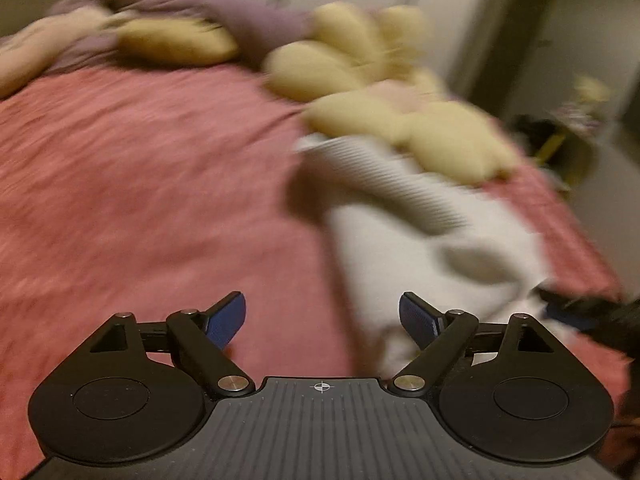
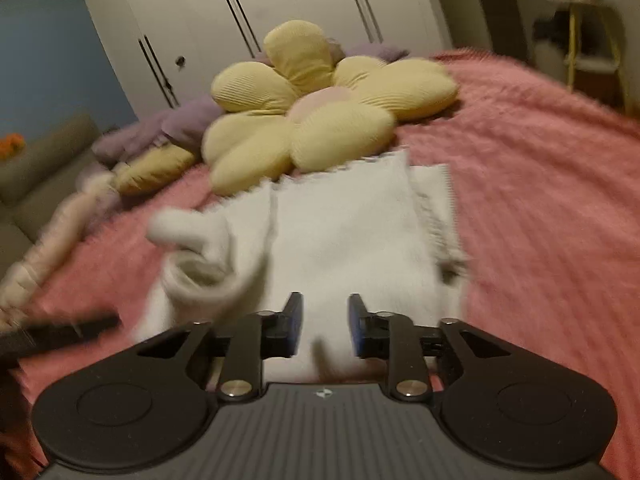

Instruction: Fold small clothes

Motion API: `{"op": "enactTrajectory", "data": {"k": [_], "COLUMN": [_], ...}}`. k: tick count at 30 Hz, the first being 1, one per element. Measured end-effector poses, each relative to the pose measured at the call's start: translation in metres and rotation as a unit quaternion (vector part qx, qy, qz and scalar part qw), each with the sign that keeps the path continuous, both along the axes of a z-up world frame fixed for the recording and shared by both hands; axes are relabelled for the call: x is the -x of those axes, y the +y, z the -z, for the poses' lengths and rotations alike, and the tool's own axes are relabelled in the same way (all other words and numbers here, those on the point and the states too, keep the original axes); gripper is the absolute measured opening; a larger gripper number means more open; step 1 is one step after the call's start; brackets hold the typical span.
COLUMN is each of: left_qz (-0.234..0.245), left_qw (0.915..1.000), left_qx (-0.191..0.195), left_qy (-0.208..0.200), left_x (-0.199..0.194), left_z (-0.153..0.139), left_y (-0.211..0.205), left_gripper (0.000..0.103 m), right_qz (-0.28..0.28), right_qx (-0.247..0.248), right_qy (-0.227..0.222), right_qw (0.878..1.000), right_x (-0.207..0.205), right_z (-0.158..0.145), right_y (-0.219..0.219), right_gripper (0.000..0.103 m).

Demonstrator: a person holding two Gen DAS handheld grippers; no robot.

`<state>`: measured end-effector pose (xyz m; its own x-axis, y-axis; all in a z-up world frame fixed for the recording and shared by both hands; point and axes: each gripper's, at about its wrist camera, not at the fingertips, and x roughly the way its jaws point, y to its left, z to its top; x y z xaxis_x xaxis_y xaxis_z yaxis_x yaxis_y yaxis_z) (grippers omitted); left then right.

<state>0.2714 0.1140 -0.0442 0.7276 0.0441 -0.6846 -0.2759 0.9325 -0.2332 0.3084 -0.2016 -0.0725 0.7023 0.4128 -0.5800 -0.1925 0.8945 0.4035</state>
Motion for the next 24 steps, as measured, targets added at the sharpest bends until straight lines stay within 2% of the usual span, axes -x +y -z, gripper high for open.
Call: {"op": "enactTrajectory", "data": {"k": [1,3,6,9,11,12,13,14,15,18,20,22,24], "left_qz": [-0.014,-0.038,-0.055,-0.043,-0.04,-0.04,-0.042,-0.043,-0.043,-0.044,-0.044,-0.044,-0.044], "left_qw": [0.9999,0.999,0.9982,0.9982,0.997,0.9967,0.9967,0.9969,0.9972,0.9973,0.9972,0.9973,0.9973], "left_qx": [-0.001,-0.005,-0.011,-0.042,-0.066,-0.07,-0.069,-0.065,-0.06,-0.057,-0.058,-0.057,-0.056], "left_qy": [0.009,0.025,0.023,-0.002,-0.004,-0.004,-0.005,-0.006,-0.009,-0.016,-0.015,-0.015,-0.015], "left_x": [-0.001,-0.003,0.001,0.001,-0.001,-0.003,-0.003,-0.003,-0.002,-0.001,-0.001,-0.001,0.0], "left_z": [0.005,0.017,0.037,0.047,0.052,0.053,0.054,0.053,0.054,0.056,0.056,0.056,0.056], "left_y": [0.005,0.014,0.02,0.011,0.004,0.003,0.003,0.004,0.005,0.005,0.004,0.004,0.004], "left_gripper": [0.09,0.095,0.097,0.103,0.103,0.103,0.103,0.103,0.103,0.103,0.103,0.103,0.103], "right_qz": [-0.011,-0.035,-0.06,-0.087,-0.095,-0.099,-0.104,-0.11,-0.115,-0.107,-0.078,-0.029,0.034], "right_qx": [-0.027,-0.081,-0.095,-0.089,-0.071,-0.058,-0.04,-0.029,-0.027,-0.012,-0.006,0.002,0.003], "right_qy": [0.015,0.046,0.061,0.088,0.087,0.077,0.068,0.065,0.062,0.021,-0.023,-0.055,-0.054], "right_qw": [0.999,0.995,0.992,0.988,0.989,0.99,0.991,0.991,0.991,0.994,0.997,0.998,0.998], "right_x": [-0.01,-0.034,-0.064,-0.088,-0.095,-0.095,-0.096,-0.097,-0.097,-0.089,-0.077,-0.063,-0.055], "right_z": [0.0,0.004,0.008,0.018,0.021,0.02,0.017,0.016,0.015,0.005,-0.008,-0.016,-0.013], "right_y": [0.001,0.007,0.029,0.054,0.07,0.076,0.083,0.087,0.09,0.091,0.081,0.064,0.04], "right_gripper": [0.065,0.078,0.078,0.078,0.074,0.063,0.046,0.037,0.019,0.017,0.016,0.016,0.016]}}
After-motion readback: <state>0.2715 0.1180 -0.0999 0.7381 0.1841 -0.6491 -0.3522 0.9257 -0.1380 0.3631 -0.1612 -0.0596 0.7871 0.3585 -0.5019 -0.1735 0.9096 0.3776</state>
